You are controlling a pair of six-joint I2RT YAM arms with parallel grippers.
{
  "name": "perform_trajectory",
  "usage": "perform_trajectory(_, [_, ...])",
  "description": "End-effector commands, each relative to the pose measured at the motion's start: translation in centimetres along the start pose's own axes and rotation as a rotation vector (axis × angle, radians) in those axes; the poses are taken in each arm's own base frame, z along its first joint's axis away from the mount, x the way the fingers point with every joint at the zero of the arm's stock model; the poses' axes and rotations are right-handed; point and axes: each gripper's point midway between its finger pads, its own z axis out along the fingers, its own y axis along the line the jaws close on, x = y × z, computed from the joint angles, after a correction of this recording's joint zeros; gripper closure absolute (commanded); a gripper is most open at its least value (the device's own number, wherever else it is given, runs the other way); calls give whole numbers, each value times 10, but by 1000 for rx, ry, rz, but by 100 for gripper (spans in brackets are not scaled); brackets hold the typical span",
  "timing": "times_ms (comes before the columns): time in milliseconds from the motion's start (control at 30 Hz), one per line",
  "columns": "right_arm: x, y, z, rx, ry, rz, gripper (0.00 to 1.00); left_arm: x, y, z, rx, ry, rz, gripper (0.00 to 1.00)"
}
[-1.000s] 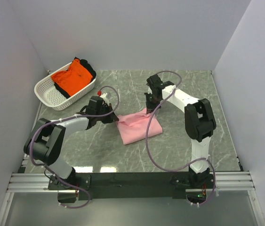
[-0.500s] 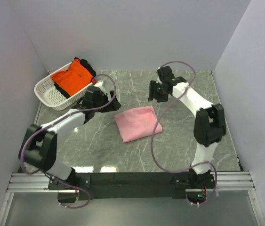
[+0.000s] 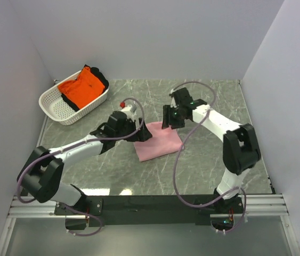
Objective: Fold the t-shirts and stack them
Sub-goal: Fold the tshirt, then neatly place the folded tshirt to the corner
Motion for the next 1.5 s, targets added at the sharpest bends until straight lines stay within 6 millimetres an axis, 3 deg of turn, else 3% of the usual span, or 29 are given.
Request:
perform_trajectory(0, [11,16,19,-54,51,-36,41,10,-25,12,93,-2,-25,11])
perform_trajectory(100, [16,18,38,-47,96,-32,41,25,-34,23,119,22,-11,12])
perform_trajectory(200, [10,15,56,-23,119,-17,41,45,-41,33,135,59,8,12])
perform_trajectory(233, [0,18,58,-18,101,-19,41,51,-40,35,133,75,13,12])
perform_trajectory(300, [-2,4,70,55,115,-5,41,70,-35,42,111,123,25,12])
perform_trajectory(533, [-55,-22,65,125,10,69,40,118,-6,46,28,223,26,12])
perform_trajectory(667, [-60,-35,53,160,-7,75,39,130,10,46,-25,250,28,12])
perform_trajectory(800, [-55,-32,27,136,-57,69,39,117,13,41,-73,231,71,12])
perform_trajectory(833, [-40,-34,29,124,-29,76,38,110,18,40,-114,209,87,11])
perform_trajectory(900, [-37,-30,18,85,-55,75,37,100,23,33,-159,200,121,10])
perform_trajectory(933, [-21,-33,19,63,-23,87,36,98,26,31,-172,199,128,10])
perform_trajectory(1000, [-17,-31,11,15,-45,94,35,89,35,26,-210,176,149,9])
perform_trajectory(1033, [-1,-36,13,10,-20,105,34,83,41,25,-225,166,141,9])
perform_trajectory(1067, [0,-34,12,-30,-26,115,34,82,44,23,-227,165,138,9])
perform_trajectory(1167, [15,-23,7,-135,-23,128,32,69,38,18,-200,129,147,9])
perform_trajectory(1333, [39,-12,6,-243,-8,163,31,40,13,11,-132,40,147,9])
perform_trajectory(1467, [46,-8,11,-289,-19,209,30,30,20,15,-170,21,138,7])
